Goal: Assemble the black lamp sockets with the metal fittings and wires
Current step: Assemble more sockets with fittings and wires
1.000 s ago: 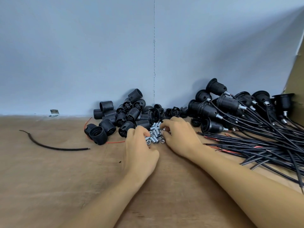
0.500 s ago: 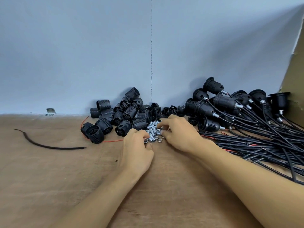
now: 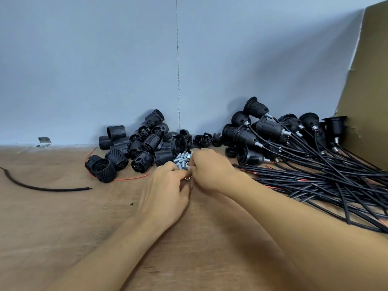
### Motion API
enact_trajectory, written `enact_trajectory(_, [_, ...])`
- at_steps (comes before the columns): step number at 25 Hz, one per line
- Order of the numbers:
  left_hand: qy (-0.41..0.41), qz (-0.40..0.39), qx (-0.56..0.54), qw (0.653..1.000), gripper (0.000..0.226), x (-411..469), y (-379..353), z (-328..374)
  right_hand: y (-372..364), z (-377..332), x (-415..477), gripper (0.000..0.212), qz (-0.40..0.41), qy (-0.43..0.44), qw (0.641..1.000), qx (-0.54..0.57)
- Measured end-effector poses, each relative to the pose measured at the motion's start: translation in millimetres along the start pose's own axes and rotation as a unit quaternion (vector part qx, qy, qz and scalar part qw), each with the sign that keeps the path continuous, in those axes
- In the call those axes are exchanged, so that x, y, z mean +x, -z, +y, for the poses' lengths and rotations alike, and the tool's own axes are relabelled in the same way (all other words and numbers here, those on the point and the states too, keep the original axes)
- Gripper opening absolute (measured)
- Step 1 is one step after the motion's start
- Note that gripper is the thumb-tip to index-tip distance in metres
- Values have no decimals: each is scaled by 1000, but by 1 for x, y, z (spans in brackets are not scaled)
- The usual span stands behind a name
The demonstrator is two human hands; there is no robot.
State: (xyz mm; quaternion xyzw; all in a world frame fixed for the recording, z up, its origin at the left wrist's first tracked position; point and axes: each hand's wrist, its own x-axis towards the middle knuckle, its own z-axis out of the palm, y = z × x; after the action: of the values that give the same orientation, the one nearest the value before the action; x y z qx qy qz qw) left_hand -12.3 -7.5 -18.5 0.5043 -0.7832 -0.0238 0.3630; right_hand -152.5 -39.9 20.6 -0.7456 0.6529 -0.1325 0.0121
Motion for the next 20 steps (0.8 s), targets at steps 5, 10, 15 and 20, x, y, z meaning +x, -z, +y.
enact_trajectory(5, [-55, -22, 51, 997, 28, 4, -3, 1, 1, 10, -23, 16, 113, 29, 993, 24])
enact_trajectory(10, [-64, -46, 63, 995, 27, 5, -2, 1, 1, 22, -51, 11, 108, 7, 984, 143])
enact_trajectory(15, [-71, -50, 33, 996, 9, 3, 4, 7, -2, 29, -61, 4, 84, -32, 956, 278])
enact_trajectory(20, [-103, -95, 0, 990, 5, -1, 8, 11, 4, 37, -63, 10, 30, -33, 934, 353])
